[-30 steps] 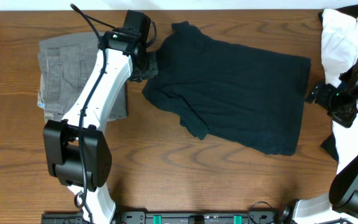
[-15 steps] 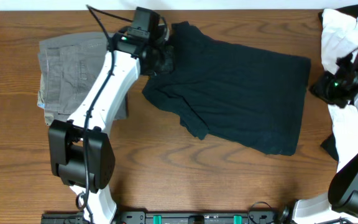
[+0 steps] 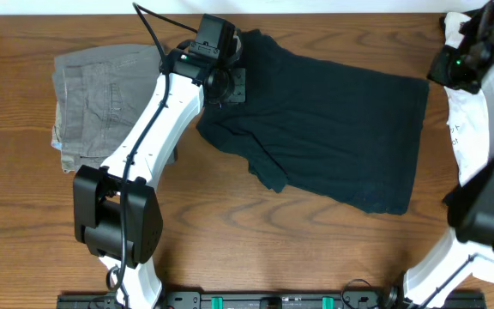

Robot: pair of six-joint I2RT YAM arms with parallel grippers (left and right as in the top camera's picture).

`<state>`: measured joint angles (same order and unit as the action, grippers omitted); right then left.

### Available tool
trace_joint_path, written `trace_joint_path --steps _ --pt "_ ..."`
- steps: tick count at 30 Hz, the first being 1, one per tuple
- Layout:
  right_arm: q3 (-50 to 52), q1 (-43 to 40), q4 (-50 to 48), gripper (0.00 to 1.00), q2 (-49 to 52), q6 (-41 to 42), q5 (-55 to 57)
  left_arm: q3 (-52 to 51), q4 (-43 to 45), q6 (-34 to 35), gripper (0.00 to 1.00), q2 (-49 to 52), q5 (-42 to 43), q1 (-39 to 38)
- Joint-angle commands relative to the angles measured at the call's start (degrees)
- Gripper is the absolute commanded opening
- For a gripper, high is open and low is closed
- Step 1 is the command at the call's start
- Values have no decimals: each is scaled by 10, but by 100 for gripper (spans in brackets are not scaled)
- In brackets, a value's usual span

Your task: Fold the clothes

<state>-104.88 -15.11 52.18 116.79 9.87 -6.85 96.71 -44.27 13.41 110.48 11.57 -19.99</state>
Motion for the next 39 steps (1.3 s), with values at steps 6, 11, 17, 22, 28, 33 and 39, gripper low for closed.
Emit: trace_joint_path --steps 6,11,17,22,28,33,39 --pt "-134 14 52 1 162 -18 40 -30 7 -9 21 12 -23 1" --pt "-136 20 42 1 205 -18 41 -32 8 -9 21 22 -23 1" --pt "-136 21 28 1 258 -16 89 -33 9 -9 21 38 -23 1" --pt "-136 21 -22 1 301 -19 115 -33 9 -9 21 50 -23 1" --pt "-136 21 -137 1 354 -18 115 -33 9 -9 21 51 -33 2" --pt "-136 22 -232 1 387 -18 111 -33 9 -9 21 51 -59 2" --pt "-165 35 -257 2 365 -64 117 -33 13 -10 21 51 -59 2"
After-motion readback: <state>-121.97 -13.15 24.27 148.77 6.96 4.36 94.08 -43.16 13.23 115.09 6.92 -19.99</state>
